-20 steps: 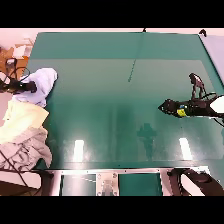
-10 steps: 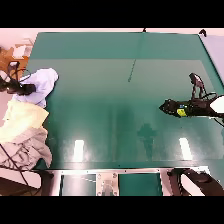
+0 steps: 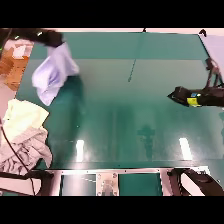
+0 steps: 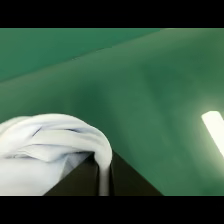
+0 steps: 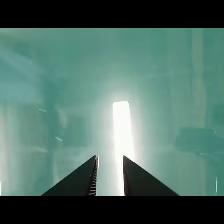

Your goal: Fold the shirts.

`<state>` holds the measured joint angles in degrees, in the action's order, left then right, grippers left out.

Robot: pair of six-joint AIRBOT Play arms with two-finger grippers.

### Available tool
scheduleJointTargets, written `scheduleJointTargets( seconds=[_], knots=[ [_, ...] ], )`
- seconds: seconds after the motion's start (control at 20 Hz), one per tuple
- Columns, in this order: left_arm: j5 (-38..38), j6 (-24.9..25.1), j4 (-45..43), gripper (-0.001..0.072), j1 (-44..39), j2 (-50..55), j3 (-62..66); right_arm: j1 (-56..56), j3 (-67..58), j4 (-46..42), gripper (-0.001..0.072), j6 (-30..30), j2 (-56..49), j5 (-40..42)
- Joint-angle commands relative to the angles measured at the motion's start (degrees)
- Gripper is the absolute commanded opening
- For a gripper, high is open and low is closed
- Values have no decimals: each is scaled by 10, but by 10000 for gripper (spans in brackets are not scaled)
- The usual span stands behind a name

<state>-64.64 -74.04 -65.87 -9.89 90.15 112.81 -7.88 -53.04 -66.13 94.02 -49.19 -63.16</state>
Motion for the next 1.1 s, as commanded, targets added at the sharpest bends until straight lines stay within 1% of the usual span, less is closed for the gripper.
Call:
scheduleJointTargets(
  seconds=[0.0, 0.1, 0.15, 0.2, 0.3, 0.35, 0.4, 0.45, 0.5, 0.6, 0.7, 0.75, 0.85, 0.95, 1.0, 1.05],
  knots=[
    [-21, -40, 33, 21, -153, 1, 39, -56, -38, 1, 191, 0, 0, -43],
    [-5, -47, 33, 22, -224, 18, 27, -87, -39, 1, 191, -1, -1, -58],
    [4, -61, 33, 22, -254, 34, 18, -97, -39, 1, 191, -2, -1, -63],
    [9, -70, 33, 22, -278, 52, 12, -104, -39, 0, 192, -3, -1, -66],
    [17, -71, 34, 24, -316, 99, -2, -108, -37, -8, 196, -2, -2, -66],
    [18, -75, 35, 25, -327, 120, -4, -108, -36, -8, 245, -2, -6, -67],
    [18, -86, 42, 219, -332, 141, -4, -108, -35, -8, 351, -2, -10, -70],
    [15, -94, 54, 646, -330, 152, -4, -108, -35, -8, 408, -2, -16, -74],
    [10, -115, 55, 711, -323, 153, -3, -109, -35, -8, 421, -3, -24, -75],
    [-42, -115, 53, 713, -281, 147, 22, -109, -37, -9, 427, -5, -45, -74],
    [-120, -119, 41, 712, -206, 138, 49, -116, -42, -8, 431, -22, -76, -74],
    [-161, -137, 37, 712, -161, 135, 49, -125, -44, -7, 430, -23, -94, -74],
    [-232, -155, 35, 713, -80, 136, 21, -145, -56, -2, 430, -44, -146, -71],
    [-248, -160, 35, 712, -24, 136, -46, -158, -69, 11, 432, -71, -203, -56],
    [-234, -160, 35, 713, -7, 136, -84, -158, -76, 23, 436, -87, -232, -40],
    [-203, -159, 35, 713, 2, 136, -121, -158, -86, 42, 496, -103, -264, -23]
  ],
)
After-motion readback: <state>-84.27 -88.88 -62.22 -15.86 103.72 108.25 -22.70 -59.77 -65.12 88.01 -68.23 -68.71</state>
